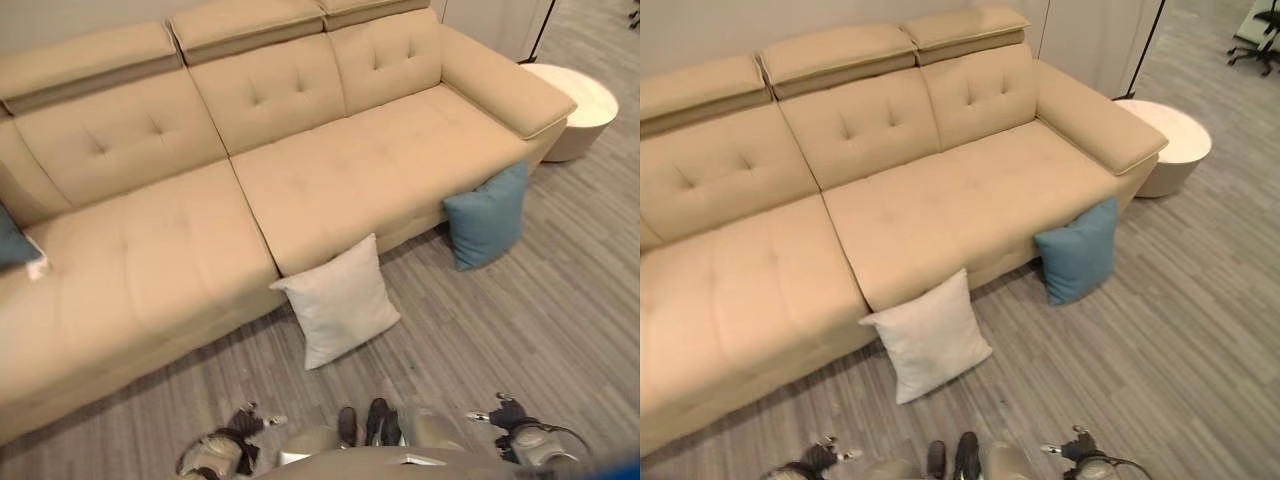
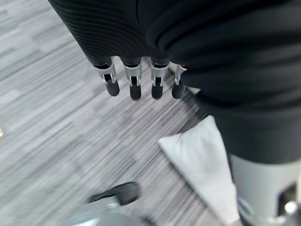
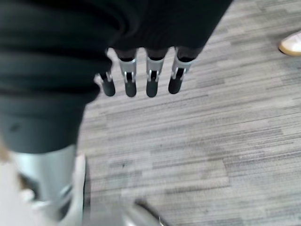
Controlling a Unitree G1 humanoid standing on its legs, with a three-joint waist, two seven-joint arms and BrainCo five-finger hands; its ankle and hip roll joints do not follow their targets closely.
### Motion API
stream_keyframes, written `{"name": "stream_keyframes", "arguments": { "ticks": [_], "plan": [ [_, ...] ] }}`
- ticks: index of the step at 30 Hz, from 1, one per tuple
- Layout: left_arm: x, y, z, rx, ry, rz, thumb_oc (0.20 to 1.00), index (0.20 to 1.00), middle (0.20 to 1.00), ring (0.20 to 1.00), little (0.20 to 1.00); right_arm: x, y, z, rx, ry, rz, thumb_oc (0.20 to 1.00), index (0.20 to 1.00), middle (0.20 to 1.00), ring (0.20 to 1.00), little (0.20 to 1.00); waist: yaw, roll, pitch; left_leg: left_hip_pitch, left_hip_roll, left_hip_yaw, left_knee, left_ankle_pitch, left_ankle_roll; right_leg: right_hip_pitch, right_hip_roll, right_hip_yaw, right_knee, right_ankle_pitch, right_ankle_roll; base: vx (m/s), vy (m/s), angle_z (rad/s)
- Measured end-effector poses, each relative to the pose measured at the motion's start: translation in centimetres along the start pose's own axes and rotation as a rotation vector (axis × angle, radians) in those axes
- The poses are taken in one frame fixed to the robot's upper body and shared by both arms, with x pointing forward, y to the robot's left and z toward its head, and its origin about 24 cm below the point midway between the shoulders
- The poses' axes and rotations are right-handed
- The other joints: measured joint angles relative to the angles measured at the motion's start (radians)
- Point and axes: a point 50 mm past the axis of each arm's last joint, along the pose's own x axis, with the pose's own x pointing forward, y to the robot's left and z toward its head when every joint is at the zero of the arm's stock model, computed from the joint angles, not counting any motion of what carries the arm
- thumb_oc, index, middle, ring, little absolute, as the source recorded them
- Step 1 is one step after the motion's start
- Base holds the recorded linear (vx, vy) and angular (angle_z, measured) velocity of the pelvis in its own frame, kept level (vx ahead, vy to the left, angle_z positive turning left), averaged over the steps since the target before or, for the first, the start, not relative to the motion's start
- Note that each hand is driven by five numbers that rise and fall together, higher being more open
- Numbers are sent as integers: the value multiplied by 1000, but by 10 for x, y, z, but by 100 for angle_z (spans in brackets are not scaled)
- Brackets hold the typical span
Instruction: Pick up all the scattered cushions and arrange them neatly on the sofa.
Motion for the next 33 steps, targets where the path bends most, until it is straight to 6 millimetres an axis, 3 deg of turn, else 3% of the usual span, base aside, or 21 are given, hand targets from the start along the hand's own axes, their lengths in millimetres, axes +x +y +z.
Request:
{"name": "stream_keyframes", "arguments": {
  "ticks": [2, 3, 4, 5, 7, 8, 10, 12, 13, 14, 15, 17, 18, 20, 22, 23, 24, 26, 30, 33],
  "plan": [
    [0, -6, 0, -3, -1, -15, 1000, 1000, 1000, 1000, 1000, 1, 1, 7, 6, -23, 0, 1000, 1000, 1000, 1000, 1000, 6, -14, -16, -2, -1, -17, 4, -6, -19, 13, -54, 44, -210, 5, 2, 241, -169, 12],
    [0, -7, 1, -4, -4, -18, 1000, 1000, 1000, 1000, 1000, 0, 3, 7, 8, -24, 6, 1000, 1000, 1000, 1000, 1000, 5, -15, -19, -3, 0, -36, 5, -4, -26, 36, -56, 69, -304, 11, 5, 249, -197, 46],
    [1, -8, 5, -5, -11, -19, 1000, 1000, 1000, 1000, 1000, 0, 5, 6, 6, -22, 11, 1000, 1000, 1000, 1000, 1000, -12, -18, -21, -8, 6, -78, 13, -2, -37, 71, -29, 144, -403, 16, 14, 337, -337, 118],
    [3, -6, 12, -2, -22, -11, 1000, 1000, 1000, 1000, 1000, 0, 6, 3, -1, -9, 18, 1000, 1000, 1000, 1000, 1000, -30, -16, -20, -2, 24, -147, 2, -3, -53, 106, 24, 245, -534, 86, -1, 272, -297, 130],
    [2, -7, 7, -3, 0, -11, 1000, 1000, 1000, 1000, 1000, -3, 11, -7, -2, 19, 28, 1000, 1000, 1000, 1000, 1000, -33, -29, -28, 18, 25, -218, -3, -29, -95, 162, 34, 224, -597, 149, -23, 208, -353, 153],
    [1, -13, 1, -6, 4, -26, 1000, 1000, 1000, 1000, 1000, -5, 18, -18, -4, 56, 47, 1000, 1000, 1000, 1000, 1000, -28, -29, -37, 42, 44, -278, 0, -38, -112, 207, 30, 147, -586, 202, -70, 167, -369, 154],
    [-2, -18, -9, -6, 30, -39, 1000, 1000, 1000, 1000, 1000, -5, 19, -16, 3, 49, 50, 1000, 1000, 1000, 1000, 1000, -14, -20, -58, 25, 75, -300, 46, -56, -146, 224, 58, 96, -585, 175, -124, 77, -234, 105],
    [-3, -18, -15, -9, 47, -37, 1000, 1000, 1000, 1000, 1000, -1, 4, 3, 13, -23, 12, 1000, 1000, 1000, 1000, 1000, 0, -38, -53, -60, 68, -253, 187, -46, -186, 253, 55, 37, -627, 187, -156, 27, -158, 98],
    [-2, -15, -12, -9, 35, -30, 1000, 1000, 1000, 1000, 1000, 2, -11, 16, 9, -69, -26, 1000, 1000, 1000, 1000, 1000, -6, -55, -42, -120, 80, -163, 285, -55, -210, 268, 55, 1, -638, 177, -183, 52, -107, 81],
    [-2, -13, -8, -7, 22, -27, 1000, 1000, 1000, 1000, 1000, 3, -17, 17, 5, -74, -44, 1000, 1000, 1000, 1000, 1000, -5, -60, -39, -130, 108, -97, 296, -56, -212, 285, 60, -21, -646, 166, -198, 107, -98, 92],
    [0, -9, 2, -2, -11, -20, 1000, 1000, 1000, 1000, 1000, 3, -17, 14, 3, -67, -45, 1000, 1000, 1000, 1000, 1000, -21, -69, -29, -148, 156, 5, 289, -55, -215, 317, 61, -62, -678, 155, -199, 132, -54, 104],
    [4, -3, 39, 7, -130, -9, 1000, 1000, 1000, 1000, 1000, 1, -11, 2, 3, -23, -28, 1000, 1000, 1000, 1000, 1000, -32, -88, -7, -198, 227, 169, 167, -13, -258, 333, 64, -108, -721, 141, -194, 156, 19, 101],
    [4, -5, 46, 3, -155, -13, 1000, 1000, 1000, 1000, 1000, 1, -8, 2, 4, -16, -20, 1000, 1000, 1000, 1000, 1000, -30, -89, -1, -208, 226, 146, 100, 10, -262, 318, 70, -98, -719, 148, -181, 181, 64, -15],
    [4, -7, 41, -12, -145, -18, 1000, 1000, 1000, 1000, 1000, 1, -8, 10, 14, -53, -19, 1000, 1000, 1000, 1000, 1000, -43, -67, -9, -114, 181, 54, -8, 45, -250, 336, 94, -74, -721, 150, -175, 183, 88, -67],
    [4, -8, 47, -15, -171, -21, 1000, 1000, 1000, 1000, 1000, 0, -12, 0, 9, -29, -29, 1000, 1000, 1000, 1000, 1000, -51, -37, -15, -85, 175, 57, -23, 56, -235, 345, 109, -75, -720, 153, -168, 79, 84, -15],
    [3, -5, 50, -16, -186, -12, 1000, 1000, 1000, 1000, 1000, 0, -13, 2, 15, -38, -34, 1000, 1000, 1000, 1000, 1000, -55, -32, -13, -79, 169, 56, -31, 76, -197, 342, 107, -72, -718, 154, -165, 21, 80, -6],
    [3, 3, 62, -22, -227, 5, 1000, 1000, 1000, 1000, 1000, 1, -14, 9, 26, -72, -41, 1000, 1000, 1000, 1000, 1000, -57, -35, -11, -87, 153, 58, -31, 77, -177, 325, 92, -68, -709, 156, -149, -1, 62, -9],
    [1, 15, 77, -36, -292, 31, 1000, 1000, 1000, 1000, 1000, 2, -20, 28, 33, -137, -55, 1000, 1000, 1000, 1000, 1000, -59, -33, -9, -110, 136, 60, -31, 78, -158, 285, 72, -58, -676, 157, -149, -5, 51, -3],
    [-2, 32, 93, -65, -356, 93, 1000, 1000, 1000, 1000, 1000, 0, -25, 61, 52, -268, -69, 1000, 1000, 1000, 1000, 1000, -57, -29, -3, -114, 115, 68, -33, 70, -145, 264, 48, -47, -650, 144, -130, -40, 45, -1],
    [-5, 35, 106, -80, -421, 100, 1000, 1000, 1000, 1000, 1000, -3, -32, 91, 71, -366, -96, 1000, 1000, 1000, 1000, 1000, -51, -22, 23, -145, 107, 75, -25, 70, -141, 233, 40, -42, -646, 149, -121, -163, 34, -5]
  ]
}}
